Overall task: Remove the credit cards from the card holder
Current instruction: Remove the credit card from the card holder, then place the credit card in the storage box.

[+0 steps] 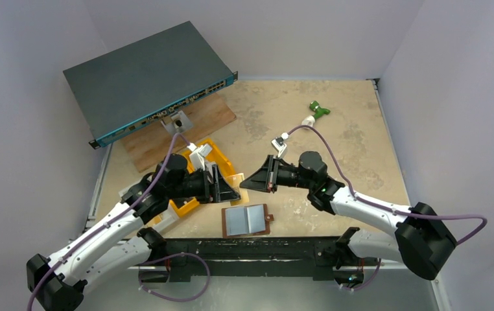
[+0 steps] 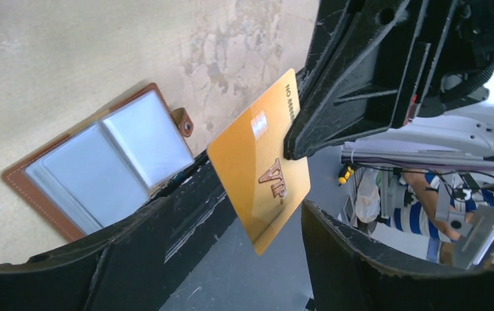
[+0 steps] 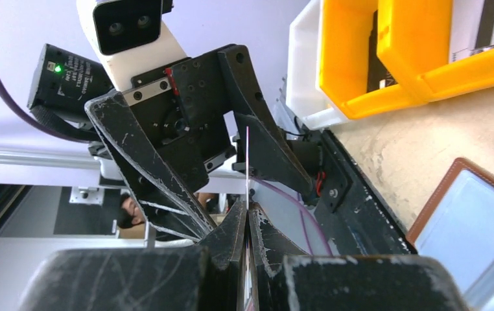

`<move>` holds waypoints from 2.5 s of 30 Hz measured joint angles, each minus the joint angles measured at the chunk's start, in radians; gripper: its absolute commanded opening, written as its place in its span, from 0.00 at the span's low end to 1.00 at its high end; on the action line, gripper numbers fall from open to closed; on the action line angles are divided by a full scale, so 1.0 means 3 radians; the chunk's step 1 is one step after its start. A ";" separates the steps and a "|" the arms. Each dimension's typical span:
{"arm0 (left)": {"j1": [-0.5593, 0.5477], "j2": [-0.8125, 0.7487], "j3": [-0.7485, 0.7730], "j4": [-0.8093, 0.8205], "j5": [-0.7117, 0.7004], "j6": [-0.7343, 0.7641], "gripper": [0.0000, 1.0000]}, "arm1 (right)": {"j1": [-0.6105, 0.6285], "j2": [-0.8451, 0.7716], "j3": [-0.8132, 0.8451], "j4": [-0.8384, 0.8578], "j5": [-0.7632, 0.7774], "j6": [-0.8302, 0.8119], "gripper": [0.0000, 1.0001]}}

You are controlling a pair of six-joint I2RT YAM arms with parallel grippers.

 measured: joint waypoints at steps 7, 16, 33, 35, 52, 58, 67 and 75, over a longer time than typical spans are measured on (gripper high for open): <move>0.0006 0.0079 -0.0038 0.0341 0.0237 -0.0134 0.40 | 0.0001 0.0037 0.0000 0.0203 -0.0106 0.0109 0.00; 0.0031 0.0144 -0.0079 0.0577 0.0404 -0.0286 0.00 | 0.0001 0.0076 0.0005 0.0111 -0.0089 0.0041 0.36; 0.0031 0.0022 0.0006 -0.0298 -0.0165 -0.0056 0.00 | 0.0078 -0.0167 0.0378 -0.1277 0.0556 -0.0641 0.99; 0.0031 -0.0032 0.0095 -0.0553 -0.0345 -0.0029 0.00 | 0.0078 -0.0168 0.0398 -0.1472 0.0685 -0.0727 0.99; 0.0720 0.0093 0.0991 -0.3094 -0.2304 -0.0023 0.00 | 0.0076 -0.0153 0.0467 -0.2097 0.1157 -0.1401 0.99; 0.1253 0.0355 0.0992 -0.3277 -0.2522 0.0161 0.00 | 0.0076 -0.0092 0.0467 -0.2138 0.1235 -0.1535 0.99; 0.1609 0.0909 0.0993 -0.3269 -0.2693 0.0154 0.00 | 0.0078 -0.0071 0.0467 -0.2154 0.1245 -0.1675 0.99; 0.1677 0.1217 0.0905 -0.3164 -0.2880 -0.0128 0.16 | 0.0076 -0.0078 0.0460 -0.2153 0.1296 -0.1728 0.99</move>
